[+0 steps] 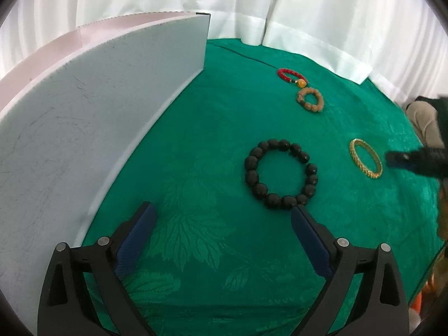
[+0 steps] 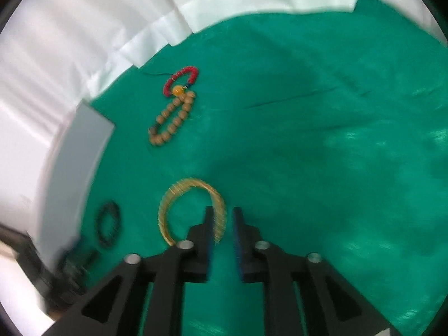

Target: Organize jewelry

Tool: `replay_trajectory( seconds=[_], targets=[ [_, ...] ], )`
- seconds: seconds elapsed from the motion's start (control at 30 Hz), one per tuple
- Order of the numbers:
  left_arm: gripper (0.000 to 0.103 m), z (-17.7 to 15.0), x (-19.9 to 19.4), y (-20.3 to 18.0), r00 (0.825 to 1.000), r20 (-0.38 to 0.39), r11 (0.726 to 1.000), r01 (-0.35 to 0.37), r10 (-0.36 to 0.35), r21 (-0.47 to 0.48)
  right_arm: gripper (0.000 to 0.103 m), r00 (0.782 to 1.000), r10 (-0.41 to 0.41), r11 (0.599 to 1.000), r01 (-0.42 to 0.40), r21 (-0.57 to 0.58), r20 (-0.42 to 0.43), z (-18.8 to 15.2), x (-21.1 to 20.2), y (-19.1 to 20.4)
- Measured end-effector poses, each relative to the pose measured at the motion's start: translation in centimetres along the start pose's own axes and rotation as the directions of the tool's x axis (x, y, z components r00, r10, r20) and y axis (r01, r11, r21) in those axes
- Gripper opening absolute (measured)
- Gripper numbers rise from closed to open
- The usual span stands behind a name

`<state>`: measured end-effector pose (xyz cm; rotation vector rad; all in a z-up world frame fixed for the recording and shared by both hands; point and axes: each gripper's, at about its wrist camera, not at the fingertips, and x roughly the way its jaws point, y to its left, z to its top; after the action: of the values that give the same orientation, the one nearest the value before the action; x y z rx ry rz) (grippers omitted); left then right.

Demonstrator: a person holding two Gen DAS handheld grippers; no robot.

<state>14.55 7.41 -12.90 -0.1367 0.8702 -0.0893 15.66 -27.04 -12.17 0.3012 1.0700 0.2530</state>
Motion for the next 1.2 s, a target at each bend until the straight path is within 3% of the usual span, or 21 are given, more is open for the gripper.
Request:
replay_trajectory(
  seconds=[0.03, 0.07, 0.17, 0.27, 0.47, 0.57, 0.67, 0.77, 0.87, 1.0, 1.03, 1.07, 1.1, 1.2],
  targets=[
    [0.099, 0.0, 0.0, 0.0, 1.0, 0.001, 1.0, 0.008, -0.008, -0.002, 0.038, 1.0, 0.0, 1.0, 0.0, -0.006, 0.027, -0.7, -0.8, -0.2],
    [0.099, 0.0, -0.1, 0.1, 1.0, 0.002, 1.0, 0.018, -0.018, -0.005, 0.04, 0.998, 0.008, 1.0, -0.008, 0.001, 0.069, -1.8, -1.9, -0.6],
    [0.1, -0.2, -0.3, 0.5, 0.999, 0.013, 0.999, 0.049, -0.049, -0.023, 0.04, 0.983, 0.012, 1.0, -0.015, 0.013, 0.183, -5.5, -5.0, -1.4],
    [0.1, -0.5, -1.1, 0.6, 0.997, 0.045, 0.998, 0.062, -0.06, -0.034, 0.04, 0.97, 0.009, 1.0, -0.012, 0.008, 0.242, -8.5, -5.7, -1.0],
    [0.1, -1.0, -2.3, -2.3, 0.997, 0.065, 0.995, 0.033, -0.039, 0.096, 0.04, 0.964, -0.045, 0.994, 0.07, -0.085, 0.261, -11.0, -5.3, 0.8],
    [0.1, -0.3, -2.5, -5.2, 0.997, 0.059, 0.97, 0.04, -0.056, 0.238, 0.04, 0.964, -0.03, 0.994, 0.057, -0.093, 0.263, -10.8, -5.3, 0.9],
    [0.1, 0.9, -1.9, -7.9, 0.998, 0.036, 0.924, 0.025, -0.042, 0.381, 0.04, 0.963, -0.033, 0.994, 0.06, -0.094, 0.266, -11.4, -5.9, 0.6],
    [0.097, 1.7, -0.5, -9.1, 0.999, 0.018, 0.89, 0.027, -0.039, 0.455, 0.04, 0.966, -0.022, 0.994, 0.049, -0.096, 0.259, -11.5, -5.7, 0.8],
    [0.081, 1.9, 1.5, -9.4, 0.998, -0.053, 0.881, 0.061, -0.041, 0.469, 0.04, 0.969, -0.012, 0.993, 0.04, -0.109, 0.248, -12.0, -5.6, 1.5],
    [0.052, 2.1, 2.5, -8.2, 0.987, -0.123, 0.917, 0.139, -0.099, 0.373, 0.04, 0.971, 0.022, 0.988, 0.015, -0.154, 0.237, -11.4, -5.9, 2.7],
    [0.029, 2.2, 2.4, -8.0, 0.989, -0.119, 0.923, 0.129, -0.091, 0.364, 0.04, 0.973, 0.039, 0.984, 0.002, -0.18, 0.226, -10.7, -5.9, 3.1],
    [0.017, 2.4, 2.3, -7.9, 0.988, -0.125, 0.926, 0.129, -0.09, 0.353, 0.04, 0.976, 0.06, 0.977, -0.014, -0.215, 0.21, -9.7, -5.9, 3.7],
    [0.011, 2.5, 2.3, -7.7, 0.985, -0.137, 0.93, 0.143, -0.101, 0.34, 0.04, 0.979, 0.072, 0.968, -0.023, -0.251, 0.191, -8.7, -5.7, 4.3],
    [0.011, 2.9, 2.0, -7.3, 0.98, -0.152, 0.94, 0.17, -0.13, 0.295, 0.042, 0.993, 0.038, 0.904, 0.013, -0.427, 0.111, -5.3, -3.3, 7.0]
  ],
)
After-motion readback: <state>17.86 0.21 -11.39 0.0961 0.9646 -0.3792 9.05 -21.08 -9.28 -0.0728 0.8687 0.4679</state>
